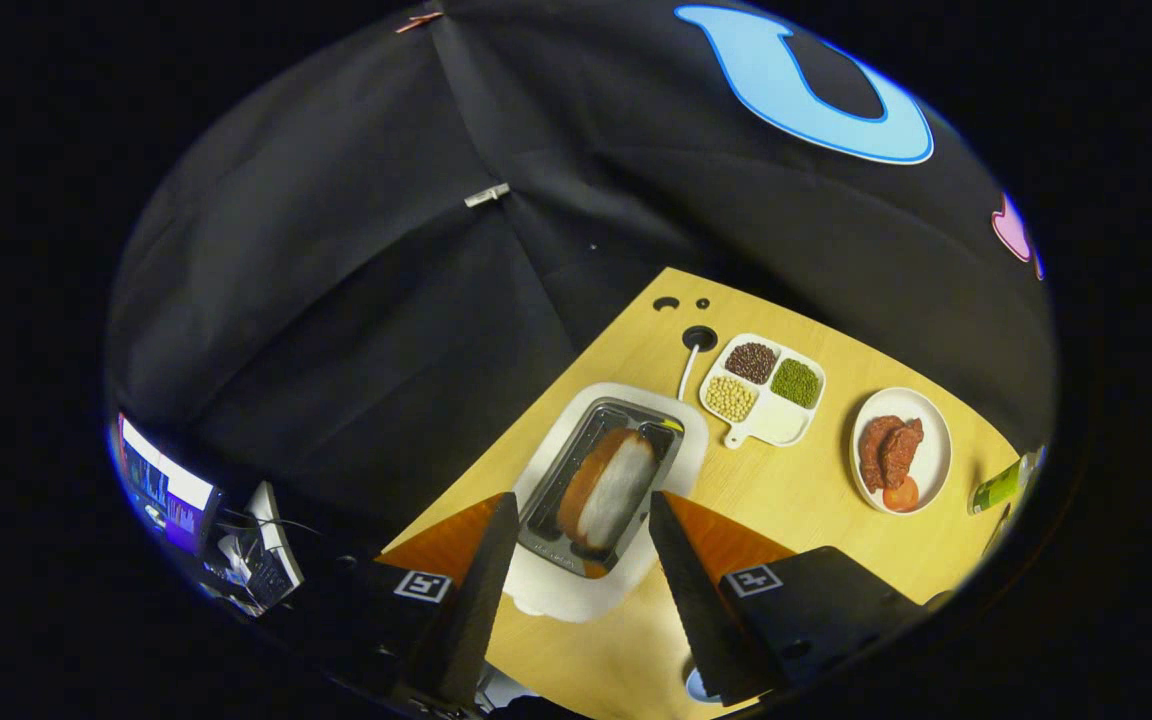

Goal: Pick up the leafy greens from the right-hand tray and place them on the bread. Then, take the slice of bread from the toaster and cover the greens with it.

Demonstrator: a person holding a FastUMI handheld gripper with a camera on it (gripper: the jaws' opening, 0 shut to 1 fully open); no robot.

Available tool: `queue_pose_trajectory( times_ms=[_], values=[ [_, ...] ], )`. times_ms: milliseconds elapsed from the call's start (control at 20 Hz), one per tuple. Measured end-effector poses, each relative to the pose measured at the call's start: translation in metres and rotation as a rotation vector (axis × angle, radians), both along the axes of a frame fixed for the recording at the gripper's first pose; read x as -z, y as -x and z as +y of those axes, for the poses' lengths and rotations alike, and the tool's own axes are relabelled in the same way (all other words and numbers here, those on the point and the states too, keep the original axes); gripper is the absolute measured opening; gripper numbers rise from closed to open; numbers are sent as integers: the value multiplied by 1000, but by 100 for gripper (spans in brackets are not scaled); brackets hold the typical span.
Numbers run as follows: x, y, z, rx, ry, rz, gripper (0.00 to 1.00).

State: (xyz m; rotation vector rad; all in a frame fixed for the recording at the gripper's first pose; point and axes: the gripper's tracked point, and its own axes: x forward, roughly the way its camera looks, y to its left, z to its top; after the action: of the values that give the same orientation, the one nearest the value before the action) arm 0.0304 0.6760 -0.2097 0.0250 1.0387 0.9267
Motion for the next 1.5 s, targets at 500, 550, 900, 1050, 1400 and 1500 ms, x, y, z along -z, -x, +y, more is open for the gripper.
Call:
queue_pose_trajectory(
  times_ms=[500, 550, 900, 1050, 1400, 1500],
  values=[
    [54, -6, 15, 28, 166, 2, 43],
    [49, -7, 13, 46, 155, 11, 30],
    [2, -16, -2, 106, 29, 16, 15],
    [-26, -19, -24, 121, -46, 17, 15],
    [-78, -21, -116, 189, -176, 4, 15],
    [-76, -18, -155, 225, -173, -10, 15]
  ],
)
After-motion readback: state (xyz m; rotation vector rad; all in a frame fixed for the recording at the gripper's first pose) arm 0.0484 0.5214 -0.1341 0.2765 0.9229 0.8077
